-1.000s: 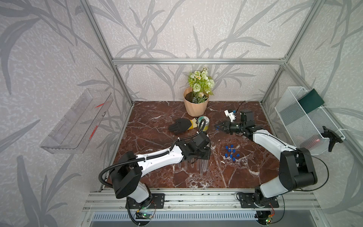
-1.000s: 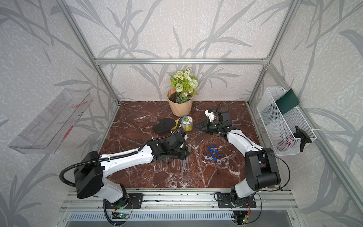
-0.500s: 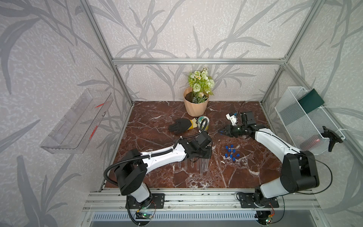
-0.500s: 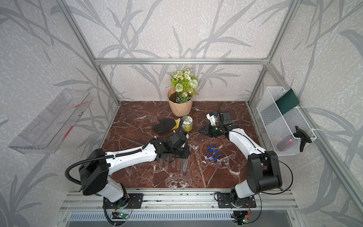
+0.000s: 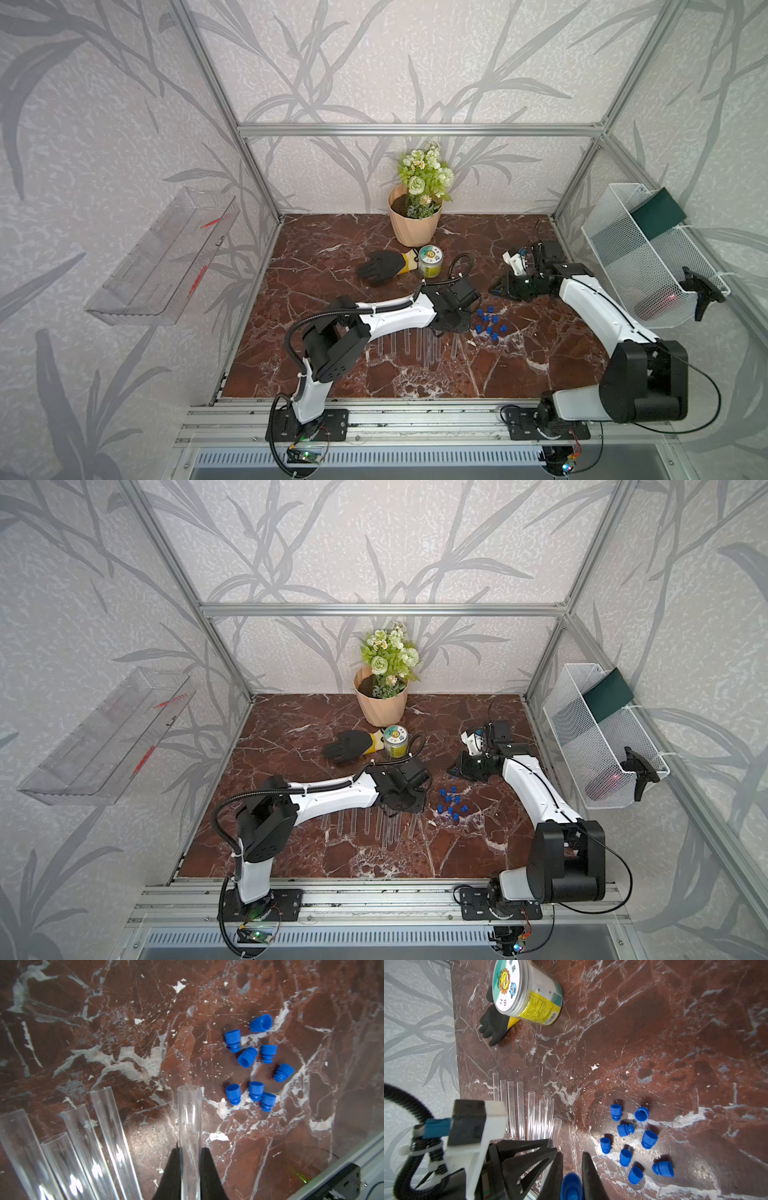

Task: Remove stoppers from test tubes
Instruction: Place the test tube at the center of the board.

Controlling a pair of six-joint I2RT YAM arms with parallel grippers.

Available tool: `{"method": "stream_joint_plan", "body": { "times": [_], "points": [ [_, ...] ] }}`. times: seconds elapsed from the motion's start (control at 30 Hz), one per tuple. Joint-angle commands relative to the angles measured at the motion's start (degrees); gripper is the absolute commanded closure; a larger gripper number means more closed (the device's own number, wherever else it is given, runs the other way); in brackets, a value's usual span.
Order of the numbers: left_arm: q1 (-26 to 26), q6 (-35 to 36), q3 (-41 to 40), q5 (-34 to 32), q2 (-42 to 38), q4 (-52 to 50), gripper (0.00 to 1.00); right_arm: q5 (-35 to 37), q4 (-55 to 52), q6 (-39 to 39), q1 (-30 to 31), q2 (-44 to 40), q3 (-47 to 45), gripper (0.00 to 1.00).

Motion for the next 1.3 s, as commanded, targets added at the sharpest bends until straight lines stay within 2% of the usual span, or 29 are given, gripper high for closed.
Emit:
{"method": "stream_joint_plan", "body": {
  "times": [0.0,0.6,0.9,1.27],
  "points": [
    [-0.29,-2.03,2.98,-3.88,1.76,-6.70,0.87,1.15,-2.34,-1.56,-0.42,-1.47,-0.80,0.95],
    [-0.49,-2.51,3.40,-4.76,5.79,-9.33,0.83,1.33,-1.30,-0.16,-0.57,-2.09,-1.77,0.95],
    [-0.45,-1.88,3.23,-4.90,5.68,-9.93,0.73,2.04,-1.42,0.12,-0.66,-2.13,-1.32,0.95],
    [-0.46,0.79,5.07,-6.33,2.67,-12.91,0.72,3.31,-1.00,0.14,-0.94,-2.03,-1.98,0.95]
  ]
}}
